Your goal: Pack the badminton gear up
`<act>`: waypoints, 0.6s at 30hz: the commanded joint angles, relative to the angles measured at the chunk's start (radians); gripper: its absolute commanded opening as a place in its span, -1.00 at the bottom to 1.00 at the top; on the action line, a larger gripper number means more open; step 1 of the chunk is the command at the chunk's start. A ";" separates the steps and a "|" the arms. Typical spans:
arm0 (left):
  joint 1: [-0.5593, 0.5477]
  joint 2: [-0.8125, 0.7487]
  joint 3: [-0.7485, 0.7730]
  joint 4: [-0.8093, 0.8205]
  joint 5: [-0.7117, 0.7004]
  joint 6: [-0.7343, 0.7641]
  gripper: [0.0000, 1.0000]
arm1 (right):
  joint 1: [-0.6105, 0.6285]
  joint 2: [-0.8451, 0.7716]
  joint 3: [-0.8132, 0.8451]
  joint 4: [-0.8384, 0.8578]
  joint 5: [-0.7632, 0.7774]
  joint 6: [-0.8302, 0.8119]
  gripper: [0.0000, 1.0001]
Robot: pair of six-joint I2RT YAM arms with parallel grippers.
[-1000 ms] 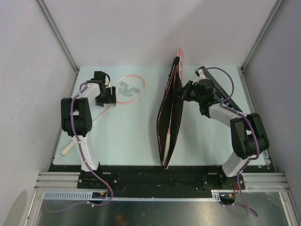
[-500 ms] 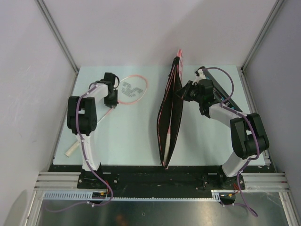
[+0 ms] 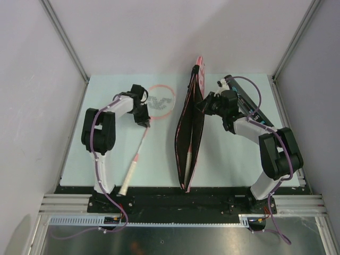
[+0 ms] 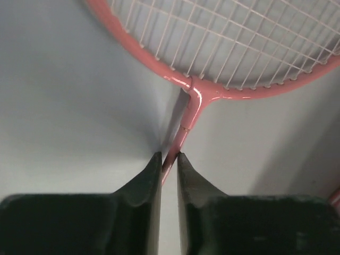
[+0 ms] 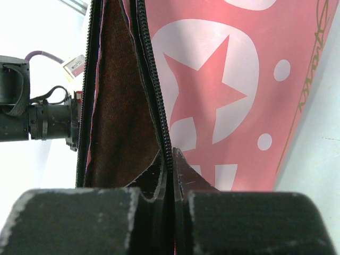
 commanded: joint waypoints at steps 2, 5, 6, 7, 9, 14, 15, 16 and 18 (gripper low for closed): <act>-0.069 -0.077 0.000 -0.018 0.044 -0.138 -0.20 | 0.015 -0.020 0.030 0.011 0.009 -0.008 -1.00; -0.106 -0.096 -0.012 -0.019 -0.022 -0.071 0.09 | 0.019 -0.022 0.030 0.009 0.011 -0.010 -1.00; -0.129 -0.113 -0.038 -0.019 -0.045 -0.058 0.11 | 0.019 -0.023 0.030 0.006 0.012 -0.013 -1.00; -0.141 -0.122 -0.055 -0.019 -0.084 -0.043 0.12 | 0.021 -0.023 0.030 0.000 0.012 -0.014 -1.00; -0.176 -0.149 -0.114 -0.022 -0.122 -0.007 0.12 | 0.022 -0.029 0.031 -0.007 0.015 -0.023 -1.00; -0.201 -0.173 -0.207 -0.038 -0.225 0.033 -0.08 | 0.021 -0.034 0.030 -0.027 0.020 -0.033 -1.00; -0.204 -0.169 -0.211 -0.044 -0.236 0.042 -0.13 | 0.024 -0.034 0.030 -0.029 0.022 -0.031 -1.00; -0.207 -0.156 -0.210 -0.048 -0.249 0.055 -0.16 | 0.022 -0.034 0.030 -0.027 0.022 -0.031 -1.00; -0.216 -0.139 -0.189 -0.070 -0.291 0.071 -0.26 | 0.027 -0.029 0.028 -0.023 0.022 -0.033 -1.00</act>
